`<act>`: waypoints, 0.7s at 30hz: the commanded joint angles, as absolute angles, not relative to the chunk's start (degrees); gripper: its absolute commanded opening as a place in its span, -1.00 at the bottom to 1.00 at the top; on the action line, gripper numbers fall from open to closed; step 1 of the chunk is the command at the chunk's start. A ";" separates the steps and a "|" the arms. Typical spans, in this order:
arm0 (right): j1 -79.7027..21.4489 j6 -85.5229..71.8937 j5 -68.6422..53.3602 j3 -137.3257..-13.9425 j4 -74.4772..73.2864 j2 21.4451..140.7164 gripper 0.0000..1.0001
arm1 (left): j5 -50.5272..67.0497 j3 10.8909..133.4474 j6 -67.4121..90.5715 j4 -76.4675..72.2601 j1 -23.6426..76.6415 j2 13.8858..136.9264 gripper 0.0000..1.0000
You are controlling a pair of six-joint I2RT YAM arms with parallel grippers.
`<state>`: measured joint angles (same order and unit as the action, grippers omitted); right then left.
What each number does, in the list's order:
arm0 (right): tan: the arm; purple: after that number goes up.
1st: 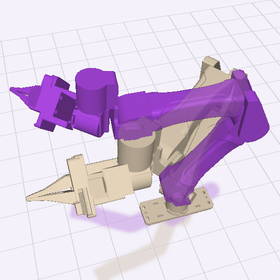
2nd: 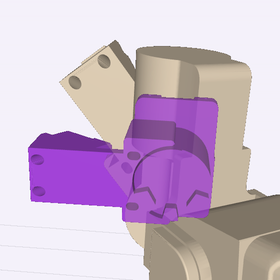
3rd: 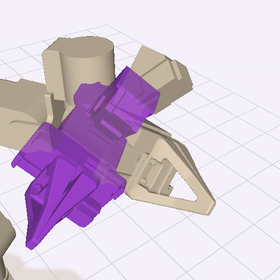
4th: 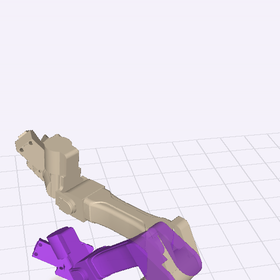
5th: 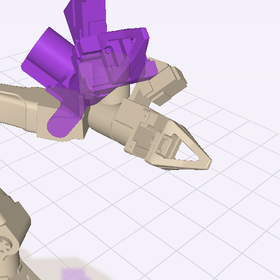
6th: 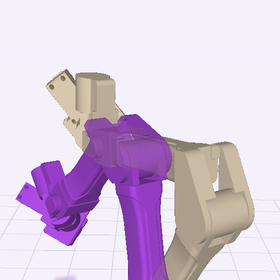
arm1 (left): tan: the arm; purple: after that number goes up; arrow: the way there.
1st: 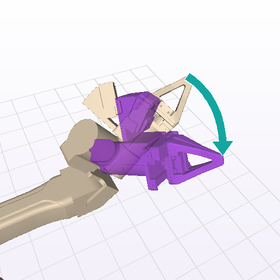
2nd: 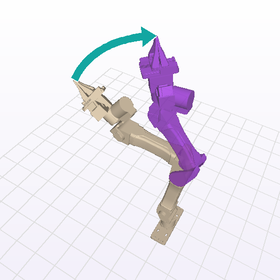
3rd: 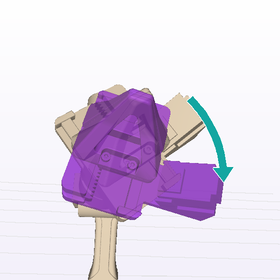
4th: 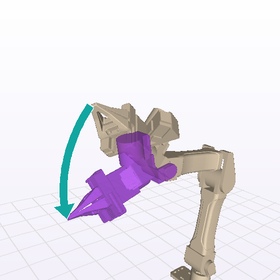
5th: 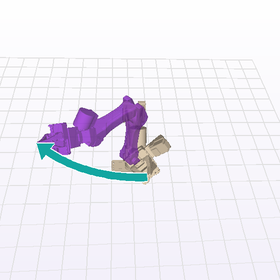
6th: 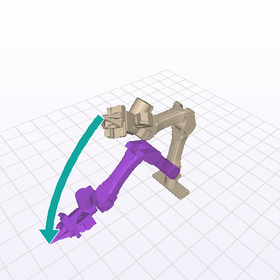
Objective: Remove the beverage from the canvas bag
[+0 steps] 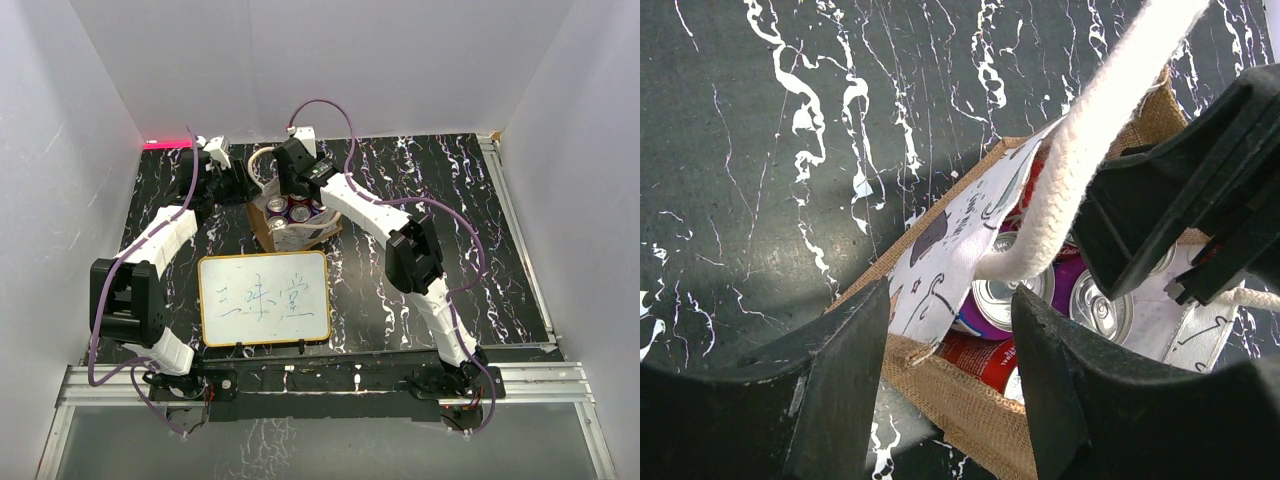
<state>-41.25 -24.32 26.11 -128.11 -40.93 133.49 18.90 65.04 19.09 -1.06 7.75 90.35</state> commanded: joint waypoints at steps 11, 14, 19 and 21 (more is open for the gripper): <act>-41.57 -23.69 26.03 -128.64 -43.88 135.24 0.45 | 19.77 66.71 19.08 -1.68 7.34 89.47 -0.01; -41.64 -22.86 25.74 -128.99 -43.62 134.48 0.50 | 19.73 66.66 19.07 -1.67 7.30 89.52 -0.01; -41.58 -21.60 23.31 -131.71 -42.27 133.29 0.55 | 20.11 66.80 19.25 -1.68 7.31 89.98 -0.02; -41.61 -21.13 22.79 -131.68 -41.29 132.48 0.55 | 20.04 66.83 19.25 -1.63 7.35 90.01 -0.02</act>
<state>-41.30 -22.87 25.08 -129.01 -41.98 134.21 18.92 65.04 19.11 -1.06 7.62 90.35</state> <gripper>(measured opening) 0.772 0.491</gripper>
